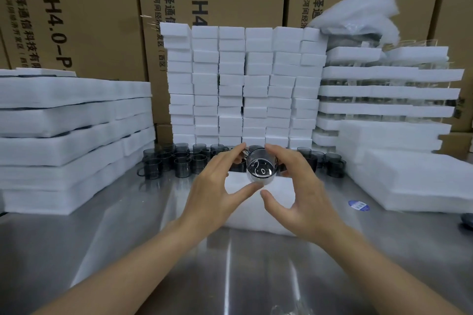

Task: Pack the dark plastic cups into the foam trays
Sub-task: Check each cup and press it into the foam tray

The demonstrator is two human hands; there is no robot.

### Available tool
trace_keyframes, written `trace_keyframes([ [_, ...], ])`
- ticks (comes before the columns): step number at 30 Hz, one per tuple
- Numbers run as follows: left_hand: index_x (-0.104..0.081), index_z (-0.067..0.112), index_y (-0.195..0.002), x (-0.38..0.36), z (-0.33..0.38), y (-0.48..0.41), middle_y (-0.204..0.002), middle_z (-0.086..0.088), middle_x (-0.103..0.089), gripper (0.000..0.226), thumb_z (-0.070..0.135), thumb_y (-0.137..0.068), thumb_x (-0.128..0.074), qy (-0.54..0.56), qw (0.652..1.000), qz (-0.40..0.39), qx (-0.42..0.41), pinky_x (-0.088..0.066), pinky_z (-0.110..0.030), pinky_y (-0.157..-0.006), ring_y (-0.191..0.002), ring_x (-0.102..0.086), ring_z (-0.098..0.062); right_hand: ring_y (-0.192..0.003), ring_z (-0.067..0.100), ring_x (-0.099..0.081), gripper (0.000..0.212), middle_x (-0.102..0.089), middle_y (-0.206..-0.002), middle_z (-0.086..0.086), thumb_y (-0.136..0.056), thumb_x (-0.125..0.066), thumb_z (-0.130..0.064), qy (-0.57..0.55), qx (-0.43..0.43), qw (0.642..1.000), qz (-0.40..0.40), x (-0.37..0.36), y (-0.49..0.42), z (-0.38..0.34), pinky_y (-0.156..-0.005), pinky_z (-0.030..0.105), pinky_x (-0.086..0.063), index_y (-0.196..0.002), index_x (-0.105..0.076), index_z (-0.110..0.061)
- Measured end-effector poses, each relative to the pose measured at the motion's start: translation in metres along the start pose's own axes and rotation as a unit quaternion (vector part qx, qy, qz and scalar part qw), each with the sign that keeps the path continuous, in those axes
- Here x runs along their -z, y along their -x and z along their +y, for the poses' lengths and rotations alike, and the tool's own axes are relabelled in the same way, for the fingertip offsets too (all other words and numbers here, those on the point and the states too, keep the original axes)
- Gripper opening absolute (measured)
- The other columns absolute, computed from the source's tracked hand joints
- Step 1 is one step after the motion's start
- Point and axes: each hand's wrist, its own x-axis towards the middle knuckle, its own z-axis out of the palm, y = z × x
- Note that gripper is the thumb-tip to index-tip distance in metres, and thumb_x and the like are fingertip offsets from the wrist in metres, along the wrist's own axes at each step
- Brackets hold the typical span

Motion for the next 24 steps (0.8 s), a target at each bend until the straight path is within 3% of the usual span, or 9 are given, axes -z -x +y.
trace_keyframes([
  [2,-0.053,0.037,-0.154,-0.002,0.002,0.0,-0.127,0.023,-0.065,0.075,0.064,-0.086,-0.073,0.043,0.998,0.007,0.038,-0.048,-0.019,-0.092,-0.123,-0.062,-0.008,-0.139,0.016,-0.052,0.082,-0.049,-0.15,-0.019,-0.086,-0.073,-0.016,0.004,-0.004,1.0,-0.022,0.0,0.0,0.002,-0.109,0.028,-0.047,-0.158,-0.039,-0.037],
  [4,-0.057,0.04,-0.149,-0.004,0.004,0.0,-0.124,0.021,-0.067,0.067,0.065,-0.088,-0.07,0.07,0.996,-0.007,0.064,-0.05,-0.024,-0.089,-0.12,-0.063,-0.009,-0.133,0.011,-0.056,0.078,-0.052,-0.145,-0.02,-0.088,-0.077,-0.014,0.021,-0.02,0.999,-0.014,-0.001,0.0,0.004,-0.104,0.026,-0.05,-0.156,-0.043,-0.036],
  [7,-0.063,0.042,-0.14,-0.008,0.008,0.0,-0.118,0.022,-0.067,0.054,0.066,-0.091,-0.059,0.116,0.989,-0.013,0.094,-0.051,-0.018,-0.085,-0.113,-0.065,-0.005,-0.114,0.005,-0.065,0.059,-0.067,-0.128,-0.022,-0.091,-0.081,-0.035,-0.018,-0.104,0.994,0.015,-0.002,0.001,0.004,-0.092,0.019,-0.051,-0.145,-0.057,-0.037],
  [9,-0.067,0.039,-0.136,-0.008,0.009,-0.001,-0.116,0.022,-0.067,0.048,0.062,-0.095,-0.055,0.136,0.985,-0.004,0.104,-0.048,-0.013,-0.081,-0.109,-0.066,-0.006,-0.101,0.01,-0.073,0.041,-0.077,-0.112,-0.016,-0.089,-0.075,-0.055,-0.109,-0.204,0.973,0.015,-0.001,-0.002,0.001,-0.085,0.028,-0.055,-0.126,-0.069,-0.039],
  [14,-0.075,0.039,-0.119,-0.005,0.007,-0.004,-0.107,0.017,-0.071,0.02,0.036,-0.105,-0.062,0.138,0.984,0.009,0.109,-0.049,-0.018,-0.074,-0.093,-0.071,-0.013,-0.076,0.019,-0.078,0.045,-0.081,-0.088,-0.001,-0.094,-0.062,-0.07,-0.183,-0.318,0.93,-0.014,0.0,-0.005,-0.004,-0.074,0.032,-0.055,-0.1,-0.08,-0.029],
  [17,-0.075,0.045,-0.114,-0.003,0.01,-0.006,-0.109,0.018,-0.072,0.017,0.037,-0.104,-0.063,0.139,0.984,0.021,0.105,-0.052,-0.023,-0.075,-0.093,-0.072,-0.013,-0.086,0.018,-0.078,0.054,-0.081,-0.096,-0.001,-0.085,-0.066,-0.074,-0.213,-0.335,0.917,-0.025,-0.001,-0.006,-0.007,-0.077,0.036,-0.057,-0.107,-0.078,-0.026],
  [19,-0.075,0.047,-0.114,-0.002,0.01,-0.006,-0.11,0.018,-0.073,0.017,0.039,-0.103,-0.064,0.136,0.985,0.023,0.101,-0.054,-0.028,-0.075,-0.095,-0.072,-0.013,-0.098,0.018,-0.076,0.048,-0.079,-0.106,0.0,-0.08,-0.074,-0.064,-0.234,-0.323,0.917,-0.026,-0.001,-0.006,-0.008,-0.083,0.04,-0.06,-0.114,-0.077,-0.03],
  [21,-0.074,0.046,-0.118,-0.002,0.009,-0.005,-0.113,0.02,-0.073,0.02,0.039,-0.102,-0.065,0.112,0.989,0.013,0.094,-0.054,-0.029,-0.072,-0.099,-0.071,-0.012,-0.104,0.014,-0.074,0.041,-0.079,-0.108,-0.003,-0.08,-0.082,-0.051,-0.241,-0.301,0.923,-0.005,0.0,-0.007,-0.009,-0.086,0.035,-0.061,-0.117,-0.077,-0.036],
  [24,-0.067,0.045,-0.132,-0.004,0.007,-0.004,-0.12,0.023,-0.068,0.037,0.038,-0.096,-0.066,0.055,0.995,-0.012,0.085,-0.056,-0.028,-0.079,-0.114,-0.066,-0.005,-0.114,0.007,-0.07,0.054,-0.077,-0.116,-0.013,-0.078,-0.084,-0.043,-0.175,-0.258,0.949,0.044,0.002,-0.007,-0.01,-0.095,0.032,-0.055,-0.129,-0.069,-0.037],
])
